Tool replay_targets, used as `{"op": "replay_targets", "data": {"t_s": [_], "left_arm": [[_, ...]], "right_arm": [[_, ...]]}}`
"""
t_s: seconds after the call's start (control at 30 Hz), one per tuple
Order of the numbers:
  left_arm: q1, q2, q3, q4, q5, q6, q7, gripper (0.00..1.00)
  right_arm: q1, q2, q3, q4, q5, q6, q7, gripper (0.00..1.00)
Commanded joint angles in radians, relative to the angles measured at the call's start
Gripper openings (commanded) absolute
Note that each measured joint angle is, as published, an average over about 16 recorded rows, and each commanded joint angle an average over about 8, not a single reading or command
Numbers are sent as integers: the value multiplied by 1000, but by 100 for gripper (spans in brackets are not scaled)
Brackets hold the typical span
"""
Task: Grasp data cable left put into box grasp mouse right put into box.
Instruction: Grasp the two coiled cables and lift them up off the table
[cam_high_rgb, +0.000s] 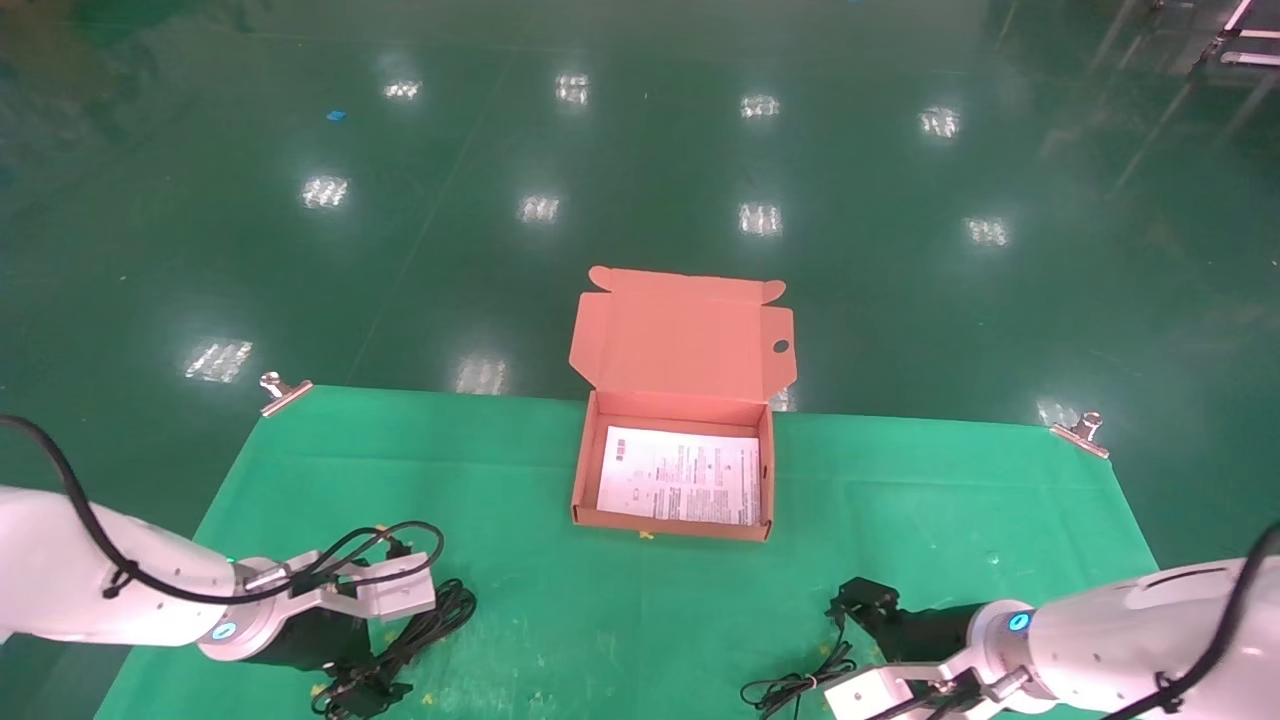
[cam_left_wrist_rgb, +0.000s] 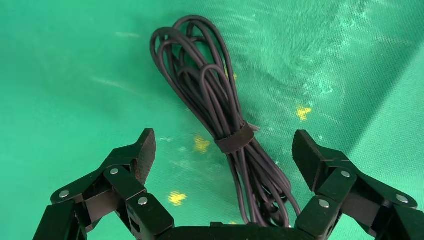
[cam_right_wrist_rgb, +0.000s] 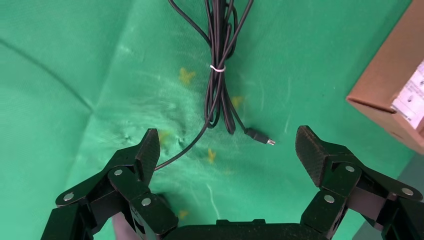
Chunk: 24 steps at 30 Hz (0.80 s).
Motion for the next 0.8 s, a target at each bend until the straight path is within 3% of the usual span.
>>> {"op": "replay_targets", "data": {"t_s": [0.03, 0.23, 0.3, 0.5, 0.57, 0.8], "left_arm": [[-2, 7, -1, 24, -3, -5, 7, 100], [-1, 21, -4, 77, -14, -24, 34, 100], [0, 25, -5, 95, -17, -29, 44, 82], [0, 33, -7, 138, -24, -43, 61, 7], [0, 34, -8, 144, -25, -45, 62, 0], [0, 33, -8, 139, -26, -44, 61, 0]], "right_arm": [[-7, -13, -2, -19, -7, 15, -1, 100], [-23, -49, -2, -87, -13, 61, -11, 100], [-25, -63, -2, -113, -15, 74, -13, 79], [-30, -95, -3, -167, -22, 101, -19, 4], [-31, -98, -4, -173, -23, 104, -20, 0], [-30, -95, -4, -168, -22, 101, -19, 0]]}}
